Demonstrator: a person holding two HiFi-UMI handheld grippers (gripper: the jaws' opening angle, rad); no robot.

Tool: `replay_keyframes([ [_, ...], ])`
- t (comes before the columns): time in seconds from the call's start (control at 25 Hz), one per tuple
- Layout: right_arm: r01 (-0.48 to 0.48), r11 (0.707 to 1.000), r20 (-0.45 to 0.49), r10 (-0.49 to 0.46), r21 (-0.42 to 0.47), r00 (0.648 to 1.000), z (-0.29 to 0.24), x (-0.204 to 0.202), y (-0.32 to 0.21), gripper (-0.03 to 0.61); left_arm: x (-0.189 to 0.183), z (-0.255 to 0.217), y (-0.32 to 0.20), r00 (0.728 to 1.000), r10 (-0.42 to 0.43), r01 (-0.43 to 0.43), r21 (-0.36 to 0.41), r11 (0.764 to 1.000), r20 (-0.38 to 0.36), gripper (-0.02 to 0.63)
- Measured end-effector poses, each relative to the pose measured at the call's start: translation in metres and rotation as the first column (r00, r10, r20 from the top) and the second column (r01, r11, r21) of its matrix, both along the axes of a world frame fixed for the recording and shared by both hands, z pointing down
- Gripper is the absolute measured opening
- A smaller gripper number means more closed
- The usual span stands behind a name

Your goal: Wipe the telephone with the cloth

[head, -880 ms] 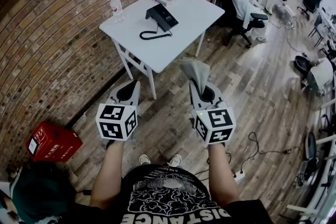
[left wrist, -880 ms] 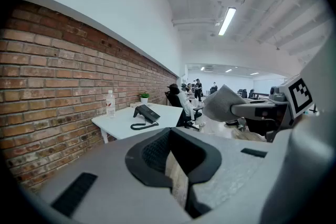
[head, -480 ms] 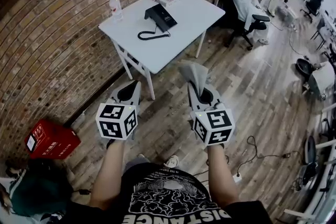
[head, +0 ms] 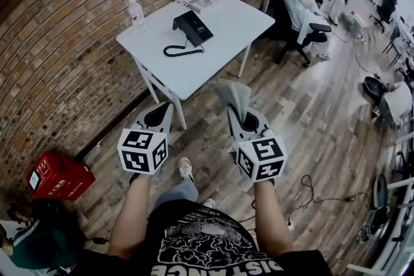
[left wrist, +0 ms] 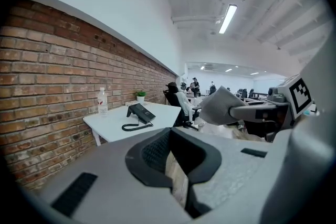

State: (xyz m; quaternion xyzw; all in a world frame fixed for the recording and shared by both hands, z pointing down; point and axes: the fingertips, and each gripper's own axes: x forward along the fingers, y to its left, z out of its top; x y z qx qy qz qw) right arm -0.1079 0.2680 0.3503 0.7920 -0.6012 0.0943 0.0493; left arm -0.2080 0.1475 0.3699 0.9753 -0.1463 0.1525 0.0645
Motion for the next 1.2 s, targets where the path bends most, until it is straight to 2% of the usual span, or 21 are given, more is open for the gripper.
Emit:
replay_keyframes([
  [0.36, -0.004, 0.999, -0.010, 0.004, -0.034, 1.000, 0.015, 0.057, -0.060, 0.012, 0.063, 0.015, -0.063, 1.000, 0.007, -0.007, -0.019, 1.000, 0.005, 0.006],
  [0.76, -0.008, 0.996, 0.013, 0.009, -0.085, 1.000, 0.021, 0.126, -0.170, 0.012, 0.133, 0.026, -0.170, 0.999, 0.025, -0.023, -0.068, 0.997, 0.029, 0.006],
  [1.2, -0.017, 0.992, 0.015, 0.019, -0.129, 1.000, 0.024, 0.179, -0.268, 0.012, 0.180, 0.041, -0.264, 0.998, 0.044, -0.038, -0.107, 0.994, 0.050, 0.006],
])
